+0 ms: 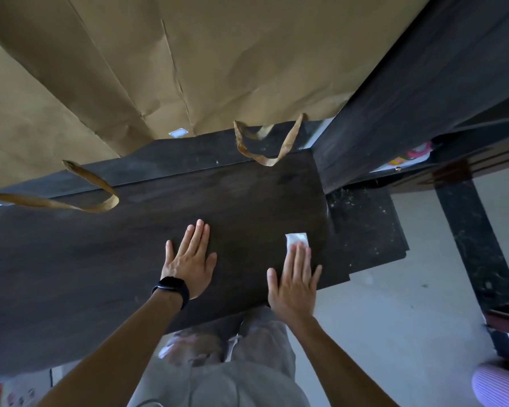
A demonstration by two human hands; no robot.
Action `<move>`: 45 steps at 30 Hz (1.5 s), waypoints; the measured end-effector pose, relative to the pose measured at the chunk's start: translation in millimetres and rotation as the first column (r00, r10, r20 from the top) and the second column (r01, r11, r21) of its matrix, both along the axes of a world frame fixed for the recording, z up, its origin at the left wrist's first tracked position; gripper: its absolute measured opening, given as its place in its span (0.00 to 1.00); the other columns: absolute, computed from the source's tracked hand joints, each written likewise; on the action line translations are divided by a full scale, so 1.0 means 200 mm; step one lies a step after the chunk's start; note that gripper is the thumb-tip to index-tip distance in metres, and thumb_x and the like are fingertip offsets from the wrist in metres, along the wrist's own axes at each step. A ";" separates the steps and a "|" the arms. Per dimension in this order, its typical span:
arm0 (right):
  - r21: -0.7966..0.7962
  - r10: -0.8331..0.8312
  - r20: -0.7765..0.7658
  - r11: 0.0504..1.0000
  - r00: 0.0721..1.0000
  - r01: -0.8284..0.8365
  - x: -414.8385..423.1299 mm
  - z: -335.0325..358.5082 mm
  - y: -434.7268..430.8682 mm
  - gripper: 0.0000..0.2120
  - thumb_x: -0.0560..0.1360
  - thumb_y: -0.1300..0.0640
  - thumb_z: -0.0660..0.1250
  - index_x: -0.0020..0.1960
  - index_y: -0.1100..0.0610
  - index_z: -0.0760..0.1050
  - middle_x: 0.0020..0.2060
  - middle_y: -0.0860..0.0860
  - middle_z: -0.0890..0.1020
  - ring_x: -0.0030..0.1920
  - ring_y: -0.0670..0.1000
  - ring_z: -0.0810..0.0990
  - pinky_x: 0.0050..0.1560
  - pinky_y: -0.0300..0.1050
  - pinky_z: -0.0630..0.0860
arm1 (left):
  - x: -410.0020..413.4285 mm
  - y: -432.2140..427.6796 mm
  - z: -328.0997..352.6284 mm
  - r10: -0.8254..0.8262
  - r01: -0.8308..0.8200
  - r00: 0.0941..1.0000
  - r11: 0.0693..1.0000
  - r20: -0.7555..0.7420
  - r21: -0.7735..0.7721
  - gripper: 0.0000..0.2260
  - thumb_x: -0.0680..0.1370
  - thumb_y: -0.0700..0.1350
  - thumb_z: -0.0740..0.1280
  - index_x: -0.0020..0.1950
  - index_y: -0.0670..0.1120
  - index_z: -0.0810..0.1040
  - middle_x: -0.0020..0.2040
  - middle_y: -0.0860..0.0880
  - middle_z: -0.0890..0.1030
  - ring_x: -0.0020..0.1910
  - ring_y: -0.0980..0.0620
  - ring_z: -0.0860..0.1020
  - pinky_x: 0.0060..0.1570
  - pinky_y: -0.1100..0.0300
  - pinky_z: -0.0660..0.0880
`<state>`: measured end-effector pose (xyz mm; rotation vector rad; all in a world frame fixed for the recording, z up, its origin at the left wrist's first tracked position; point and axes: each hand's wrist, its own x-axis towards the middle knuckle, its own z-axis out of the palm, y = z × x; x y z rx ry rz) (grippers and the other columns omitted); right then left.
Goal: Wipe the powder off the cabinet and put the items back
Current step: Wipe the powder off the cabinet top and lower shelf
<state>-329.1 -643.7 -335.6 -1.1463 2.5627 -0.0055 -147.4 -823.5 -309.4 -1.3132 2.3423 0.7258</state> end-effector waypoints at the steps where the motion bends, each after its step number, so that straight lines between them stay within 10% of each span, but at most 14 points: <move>1: -0.011 0.061 0.023 0.998 0.998 -0.060 0.04 -0.01 -0.04 0.36 0.81 0.37 0.44 0.82 0.56 0.42 0.81 0.55 0.47 0.81 0.55 0.45 0.77 0.66 0.51 | 0.00 0.00 0.00 0.002 -0.002 1.000 1.000 -0.001 -0.001 0.29 0.83 0.59 0.45 0.80 0.52 0.38 0.78 0.58 0.32 0.76 0.58 0.34 0.76 0.40 0.45; 5: -0.061 0.201 0.013 0.978 0.980 -0.200 -0.09 -0.04 -0.43 0.34 0.82 0.37 0.39 0.81 0.55 0.42 0.81 0.53 0.44 0.81 0.53 0.41 0.78 0.64 0.45 | 0.01 -0.01 0.00 -0.012 0.012 1.000 1.000 0.012 0.000 0.29 0.83 0.59 0.45 0.80 0.53 0.37 0.77 0.60 0.32 0.76 0.59 0.34 0.76 0.41 0.45; 15: -0.044 -0.500 0.039 0.864 0.865 0.502 -0.24 0.01 -0.16 0.37 0.81 0.35 0.41 0.81 0.57 0.44 0.81 0.56 0.51 0.81 0.56 0.48 0.77 0.65 0.50 | 0.00 -0.01 0.01 -0.035 0.035 0.999 0.999 0.035 -0.002 0.30 0.82 0.59 0.46 0.80 0.52 0.38 0.76 0.59 0.31 0.78 0.56 0.37 0.76 0.41 0.47; 25: -0.005 -0.111 -0.017 0.994 0.994 0.111 -0.31 -0.01 -0.41 0.36 0.81 0.36 0.37 0.81 0.57 0.40 0.81 0.53 0.43 0.81 0.53 0.40 0.78 0.61 0.41 | 0.02 -0.01 0.00 -0.030 0.030 0.999 0.999 0.010 -0.011 0.30 0.82 0.60 0.46 0.80 0.52 0.38 0.77 0.59 0.31 0.77 0.58 0.35 0.76 0.41 0.46; 34: -0.039 -0.416 -0.004 0.909 0.909 0.416 -0.33 0.03 -0.62 0.39 0.79 0.33 0.37 0.82 0.56 0.44 0.81 0.52 0.49 0.80 0.53 0.49 0.78 0.59 0.51 | 0.03 -0.01 -0.02 -0.032 0.032 0.999 0.999 0.026 0.003 0.31 0.81 0.62 0.45 0.80 0.53 0.37 0.76 0.60 0.30 0.76 0.59 0.33 0.76 0.39 0.45; 45: -0.024 -0.272 -0.016 0.962 0.962 0.271 -0.44 -0.01 -0.70 0.39 0.80 0.33 0.39 0.81 0.58 0.42 0.81 0.53 0.45 0.81 0.52 0.44 0.77 0.63 0.43 | 0.03 -0.01 -0.03 -0.041 0.041 0.999 0.999 0.024 -0.001 0.31 0.81 0.63 0.44 0.79 0.53 0.34 0.76 0.60 0.28 0.75 0.58 0.31 0.76 0.39 0.44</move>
